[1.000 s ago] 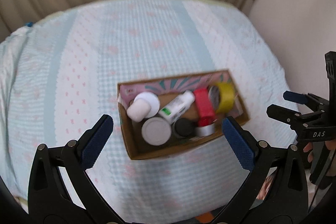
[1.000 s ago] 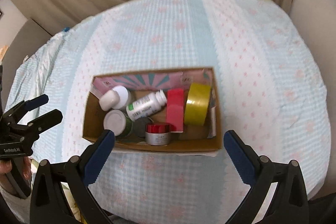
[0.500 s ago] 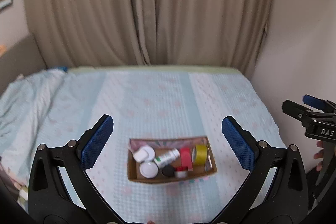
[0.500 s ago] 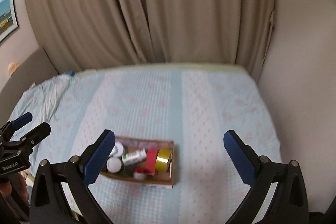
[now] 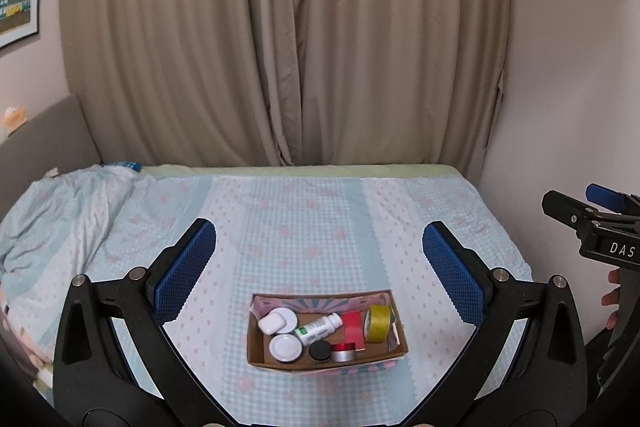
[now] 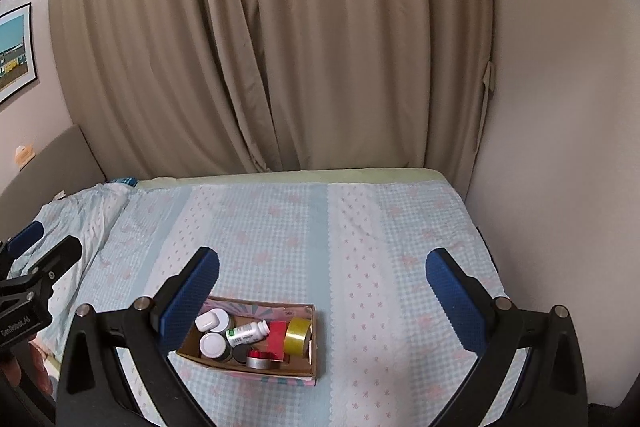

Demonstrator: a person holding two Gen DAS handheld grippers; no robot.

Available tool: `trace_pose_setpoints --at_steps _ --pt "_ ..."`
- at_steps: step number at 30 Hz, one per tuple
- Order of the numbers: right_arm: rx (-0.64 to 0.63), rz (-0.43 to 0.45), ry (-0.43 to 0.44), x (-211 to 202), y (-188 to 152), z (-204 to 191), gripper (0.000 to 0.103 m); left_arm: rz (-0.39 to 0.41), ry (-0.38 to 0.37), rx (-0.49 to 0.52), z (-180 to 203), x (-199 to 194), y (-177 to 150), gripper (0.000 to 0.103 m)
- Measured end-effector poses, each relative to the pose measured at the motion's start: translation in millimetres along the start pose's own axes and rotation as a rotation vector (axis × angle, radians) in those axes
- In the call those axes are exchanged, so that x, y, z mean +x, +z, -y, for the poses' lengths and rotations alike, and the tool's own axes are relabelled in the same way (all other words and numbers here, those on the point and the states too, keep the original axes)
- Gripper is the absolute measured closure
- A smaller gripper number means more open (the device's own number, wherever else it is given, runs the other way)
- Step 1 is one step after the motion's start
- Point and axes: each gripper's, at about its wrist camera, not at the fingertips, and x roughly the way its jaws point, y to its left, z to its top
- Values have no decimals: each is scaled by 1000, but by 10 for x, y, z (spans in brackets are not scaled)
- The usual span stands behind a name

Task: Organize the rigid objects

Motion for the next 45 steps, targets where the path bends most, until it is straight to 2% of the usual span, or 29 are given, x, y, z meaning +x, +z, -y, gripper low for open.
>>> trace_pose_setpoints --at_steps 18,45 --pt "-10 20 -37 -37 -19 -18 0 -6 16 3 -37 -8 -24 0" --pt "-24 27 -34 -32 -13 -74 0 6 44 -2 -120 -66 -97 0"
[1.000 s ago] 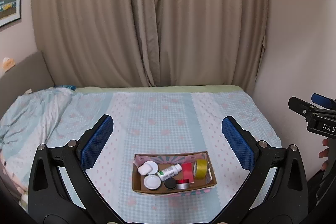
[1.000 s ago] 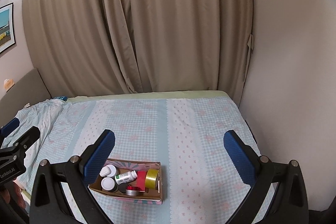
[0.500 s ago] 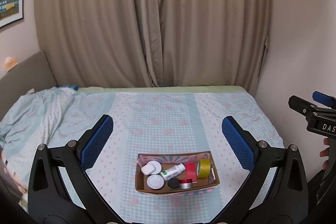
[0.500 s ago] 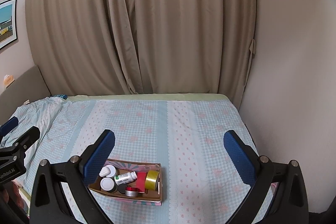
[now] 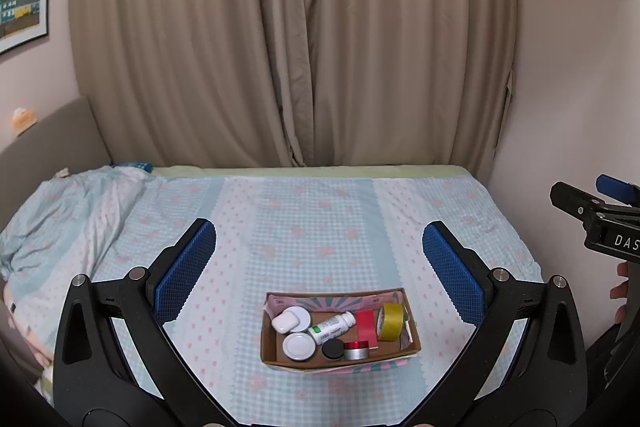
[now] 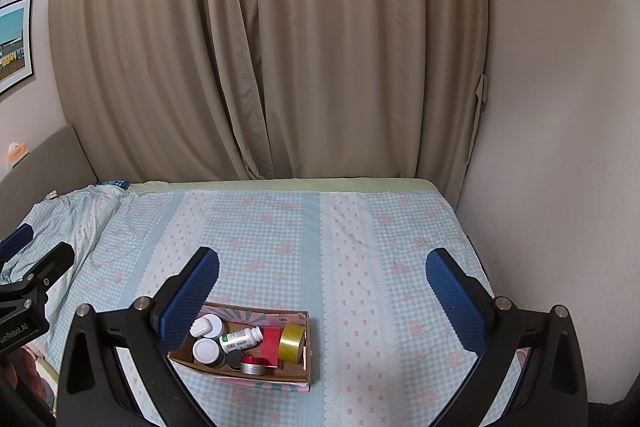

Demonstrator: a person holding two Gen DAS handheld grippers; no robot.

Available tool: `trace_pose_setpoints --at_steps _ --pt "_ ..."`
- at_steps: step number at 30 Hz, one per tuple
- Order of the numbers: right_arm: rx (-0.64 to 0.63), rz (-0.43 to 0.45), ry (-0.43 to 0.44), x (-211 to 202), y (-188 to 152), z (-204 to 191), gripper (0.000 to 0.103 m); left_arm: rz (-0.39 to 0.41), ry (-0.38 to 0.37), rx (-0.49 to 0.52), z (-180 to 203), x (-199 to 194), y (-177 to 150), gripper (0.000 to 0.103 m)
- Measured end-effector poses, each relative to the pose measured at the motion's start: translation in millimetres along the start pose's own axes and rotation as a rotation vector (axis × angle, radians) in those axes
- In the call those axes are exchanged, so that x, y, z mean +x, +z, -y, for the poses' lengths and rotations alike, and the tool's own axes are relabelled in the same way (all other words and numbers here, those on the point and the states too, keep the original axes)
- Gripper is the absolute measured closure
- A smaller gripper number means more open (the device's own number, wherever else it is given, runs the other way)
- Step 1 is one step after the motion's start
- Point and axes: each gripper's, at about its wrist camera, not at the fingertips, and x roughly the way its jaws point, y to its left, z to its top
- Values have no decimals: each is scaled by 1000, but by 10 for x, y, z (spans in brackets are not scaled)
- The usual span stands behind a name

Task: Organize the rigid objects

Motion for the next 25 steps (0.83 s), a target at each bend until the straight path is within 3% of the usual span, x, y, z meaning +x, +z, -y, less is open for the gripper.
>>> trace_pose_setpoints --at_steps 20,25 --pt "-3 4 1 5 4 -20 0 45 91 27 32 -33 -46 0" --pt "-3 1 0 16 6 -34 0 45 81 36 45 7 -63 0"
